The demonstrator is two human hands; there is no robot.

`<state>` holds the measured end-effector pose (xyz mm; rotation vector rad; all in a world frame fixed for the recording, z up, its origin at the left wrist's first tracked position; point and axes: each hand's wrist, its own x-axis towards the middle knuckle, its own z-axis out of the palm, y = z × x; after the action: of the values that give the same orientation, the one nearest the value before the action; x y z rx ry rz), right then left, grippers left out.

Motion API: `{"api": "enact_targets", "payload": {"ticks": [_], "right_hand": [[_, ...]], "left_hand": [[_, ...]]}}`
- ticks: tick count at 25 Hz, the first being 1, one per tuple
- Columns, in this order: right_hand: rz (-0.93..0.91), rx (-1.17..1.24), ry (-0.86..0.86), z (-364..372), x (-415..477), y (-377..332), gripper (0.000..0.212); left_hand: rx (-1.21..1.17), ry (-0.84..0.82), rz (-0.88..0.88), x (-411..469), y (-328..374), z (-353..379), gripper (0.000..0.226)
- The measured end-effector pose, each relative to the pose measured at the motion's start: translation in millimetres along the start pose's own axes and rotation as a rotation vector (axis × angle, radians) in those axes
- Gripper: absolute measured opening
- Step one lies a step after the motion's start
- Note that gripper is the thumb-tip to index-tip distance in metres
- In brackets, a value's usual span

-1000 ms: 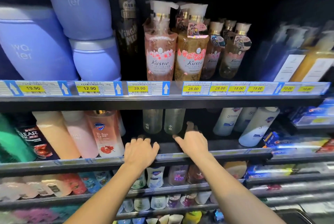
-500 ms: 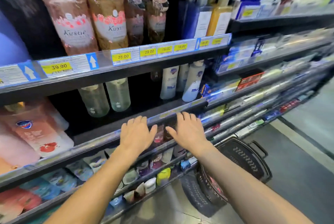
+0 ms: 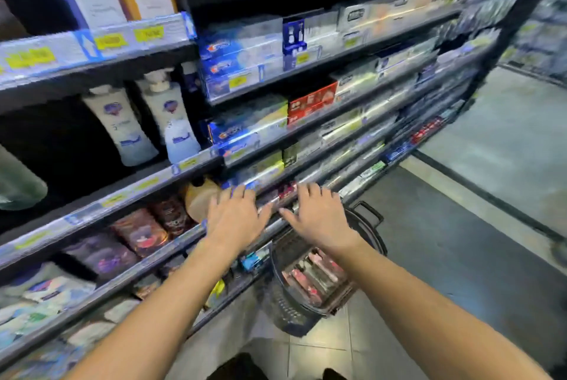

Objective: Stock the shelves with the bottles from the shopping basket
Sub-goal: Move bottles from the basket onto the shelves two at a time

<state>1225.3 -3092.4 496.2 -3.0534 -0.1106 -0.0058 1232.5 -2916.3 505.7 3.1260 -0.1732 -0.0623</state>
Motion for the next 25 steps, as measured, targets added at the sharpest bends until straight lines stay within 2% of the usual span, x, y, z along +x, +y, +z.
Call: {"api": "enact_targets", "payload": {"ticks": [5, 8, 12, 16, 21, 25], "right_hand": [[0.01, -0.027, -0.042, 22, 35, 82, 0.076], [0.03, -0.037, -0.133, 39, 64, 102, 0.081], [0.05, -0.035, -0.229, 76, 98, 124, 0.08], [0.046, -0.054, -0.33, 110, 119, 151, 0.077], [0.027, -0.032, -0.481, 167, 147, 192, 0.074], [-0.026, 0.013, -0.597, 215, 172, 230, 0.074]], "left_hand": [[-0.011, -0.087, -0.009, 36, 61, 25, 0.068], [-0.074, -0.155, -0.034, 68, 71, 48, 0.064], [-0.151, -0.289, -0.067, 119, 86, 84, 0.071], [-0.17, -0.33, -0.048, 147, 108, 116, 0.068], [-0.229, -0.543, -0.165, 175, 149, 168, 0.066], [-0.19, -0.663, -0.291, 194, 186, 226, 0.073]]}}
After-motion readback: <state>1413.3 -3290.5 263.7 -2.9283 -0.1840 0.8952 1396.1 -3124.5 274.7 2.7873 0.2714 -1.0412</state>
